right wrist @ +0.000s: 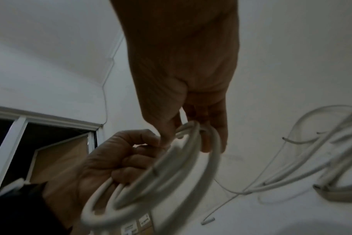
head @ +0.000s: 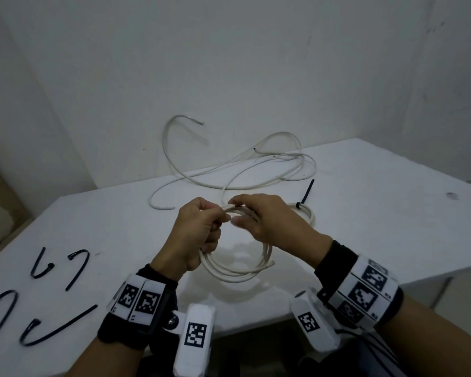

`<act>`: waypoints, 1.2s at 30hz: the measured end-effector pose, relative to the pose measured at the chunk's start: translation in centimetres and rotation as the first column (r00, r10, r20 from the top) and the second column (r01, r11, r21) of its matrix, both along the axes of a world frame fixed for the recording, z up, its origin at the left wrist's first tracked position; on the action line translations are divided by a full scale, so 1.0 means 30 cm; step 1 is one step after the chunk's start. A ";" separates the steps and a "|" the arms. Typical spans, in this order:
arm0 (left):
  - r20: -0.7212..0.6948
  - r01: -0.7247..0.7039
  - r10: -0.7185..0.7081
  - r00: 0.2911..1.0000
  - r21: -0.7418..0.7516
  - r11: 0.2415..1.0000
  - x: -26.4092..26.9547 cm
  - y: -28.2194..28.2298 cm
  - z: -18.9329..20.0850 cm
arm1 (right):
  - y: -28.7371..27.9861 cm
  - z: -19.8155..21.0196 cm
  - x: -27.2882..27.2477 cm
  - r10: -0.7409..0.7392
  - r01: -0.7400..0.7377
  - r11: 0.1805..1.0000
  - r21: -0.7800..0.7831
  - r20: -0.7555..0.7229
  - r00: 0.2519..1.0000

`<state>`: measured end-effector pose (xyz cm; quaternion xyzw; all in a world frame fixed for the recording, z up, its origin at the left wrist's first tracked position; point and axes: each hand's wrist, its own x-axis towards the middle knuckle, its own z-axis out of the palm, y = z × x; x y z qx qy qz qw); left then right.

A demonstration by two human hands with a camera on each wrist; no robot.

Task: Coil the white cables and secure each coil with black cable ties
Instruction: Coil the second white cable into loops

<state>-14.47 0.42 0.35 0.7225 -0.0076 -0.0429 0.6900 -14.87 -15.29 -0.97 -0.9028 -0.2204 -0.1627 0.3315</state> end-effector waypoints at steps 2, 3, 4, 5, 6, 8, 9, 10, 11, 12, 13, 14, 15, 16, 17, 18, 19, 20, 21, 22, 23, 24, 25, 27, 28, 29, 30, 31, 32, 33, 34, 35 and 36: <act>-0.005 0.017 -0.017 1.000 0.049 0.999 0.001 0.002 0.000 | 0.009 0.008 0.009 0.006 -0.011 0.984 -0.179 -0.027 1.000; -0.010 0.033 -0.032 0.999 0.073 0.997 0.002 0.005 0.003 | 0.016 0.015 0.011 0.025 -0.035 0.975 -0.221 -0.048 0.999; -0.019 0.050 -0.048 0.999 0.086 0.995 0.005 0.010 0.005 | 0.022 0.022 0.013 0.044 -0.059 0.967 -0.248 -0.066 0.997; -0.034 0.067 -0.064 0.997 0.089 0.994 0.007 0.018 0.007 | 0.026 0.029 0.016 0.052 -0.073 0.962 -0.265 -0.083 0.995; -0.050 0.083 -0.078 0.996 0.086 0.993 0.008 0.026 0.009 | 0.030 0.035 0.018 0.052 -0.077 0.958 -0.277 -0.098 0.994; -0.076 0.108 -0.102 0.992 0.076 0.991 0.008 0.047 0.008 | 0.040 0.037 0.021 0.036 -0.069 0.941 -0.331 -0.105 0.994; -0.084 0.118 -0.111 0.990 0.076 0.990 0.008 0.058 0.006 | 0.047 0.035 0.022 0.029 -0.066 0.928 -0.366 -0.104 0.994; -0.091 0.128 -0.120 0.989 0.087 0.988 0.006 0.068 0.003 | 0.055 0.029 0.021 0.029 -0.071 0.917 -0.393 -0.111 0.993; -0.093 0.140 -0.129 0.987 0.113 0.984 0.006 0.076 0.002 | 0.065 0.023 0.019 0.035 -0.084 0.908 -0.412 -0.123 0.992; -0.094 0.154 -0.141 0.985 0.149 0.977 0.003 0.084 0.001 | 0.078 0.019 0.016 0.043 -0.100 0.902 -0.420 -0.144 0.989; -0.097 0.173 -0.157 0.983 0.193 0.966 -0.001 0.090 0.001 | 0.091 0.018 0.014 0.047 -0.117 0.900 -0.421 -0.174 0.984; -0.104 0.192 -0.172 0.980 0.235 0.953 -0.004 0.094 0.003 | 0.104 0.020 0.014 0.050 -0.135 0.902 -0.410 -0.210 0.976; -0.109 0.208 -0.185 0.977 0.267 0.941 -0.008 0.097 0.004 | 0.116 0.021 0.015 0.053 -0.149 0.909 -0.389 -0.247 0.968; -0.109 0.217 -0.193 0.975 0.283 0.934 -0.010 0.099 0.005 | 0.127 0.022 0.017 0.056 -0.158 0.923 -0.352 -0.282 0.958; -0.104 0.215 -0.192 0.976 0.282 0.935 -0.008 0.103 0.006 | 0.136 0.021 0.021 0.063 -0.159 0.948 -0.277 -0.325 0.944; -0.096 0.202 -0.183 0.979 0.264 0.943 -0.006 0.109 0.008 | 0.142 0.022 0.023 0.080 -0.153 0.974 -0.166 -0.380 0.922; -0.081 0.184 -0.169 0.982 0.238 0.954 -0.002 0.116 0.009 | 0.148 0.021 0.023 0.108 -0.139 0.990 -0.039 -0.433 0.895; -0.059 0.164 -0.155 0.986 0.211 0.964 0.000 0.124 0.010 | 0.152 0.023 0.021 0.137 -0.114 0.991 0.076 -0.477 0.868; -0.033 0.150 -0.146 0.989 0.189 0.970 0.003 0.134 0.008 | 0.156 0.025 0.020 0.162 -0.086 0.982 0.169 -0.510 0.845; -0.005 0.143 -0.144 0.990 0.175 0.974 0.005 0.143 0.004 | 0.160 0.027 0.019 0.184 -0.061 0.969 0.241 -0.530 0.828; 0.017 0.147 -0.152 0.988 0.162 0.976 0.004 0.153 -0.002 | 0.163 0.028 0.022 0.202 -0.042 0.954 0.296 -0.535 0.821; 0.024 0.159 -0.164 0.986 0.137 0.978 0.001 0.160 -0.010 | 0.164 0.030 0.025 0.207 -0.020 0.942 0.335 -0.534 0.820; 0.013 0.173 -0.175 0.984 0.091 0.981 -0.003 0.168 -0.020 | 0.162 0.030 0.029 0.200 0.006 0.933 0.359 -0.534 0.821; -0.051 0.171 -0.174 0.983 -0.063 0.983 -0.011 0.182 -0.041 | 0.153 0.026 0.042 0.197 0.047 0.913 0.404 -0.539 0.819; -0.089 0.155 -0.170 0.981 -0.152 0.976 -0.015 0.188 -0.048 | 0.150 0.022 0.046 0.209 0.062 0.898 0.435 -0.546 0.811; -0.123 0.136 -0.169 0.978 -0.237 0.962 -0.017 0.193 -0.054 | 0.149 0.017 0.048 0.222 0.081 0.881 0.466 -0.558 0.800; -0.150 0.117 -0.171 0.974 -0.315 0.942 -0.020 0.194 -0.058 | 0.152 0.012 0.048 0.233 0.103 0.864 0.492 -0.573 0.786; -0.166 0.099 -0.171 0.971 -0.371 0.923 -0.022 0.193 -0.059 | 0.157 0.007 0.047 0.244 0.126 0.848 0.515 -0.590 0.770; -0.167 0.081 -0.159 0.973 -0.397 0.914 -0.023 0.191 -0.059 | 0.166 0.002 0.046 0.261 0.144 0.830 0.539 -0.603 0.753; -0.154 0.054 -0.122 0.981 -0.387 0.921 -0.021 0.188 -0.062 | 0.175 -0.001 0.044 0.289 0.154 0.810 0.566 -0.614 0.734; -0.127 0.019 -0.067 0.990 -0.345 0.938 -0.020 0.185 -0.065 | 0.184 -0.002 0.041 0.332 0.159 0.782 0.602 -0.619 0.712; -0.092 -0.016 -0.011 0.996 -0.292 0.956 -0.020 0.184 -0.069 | 0.188 -0.004 0.040 0.391 0.162 0.744 0.648 -0.619 0.681; -0.058 -0.048 0.034 0.998 -0.252 0.967 -0.020 0.184 -0.071 | 0.190 -0.003 0.038 0.463 0.169 0.695 0.699 -0.614 0.639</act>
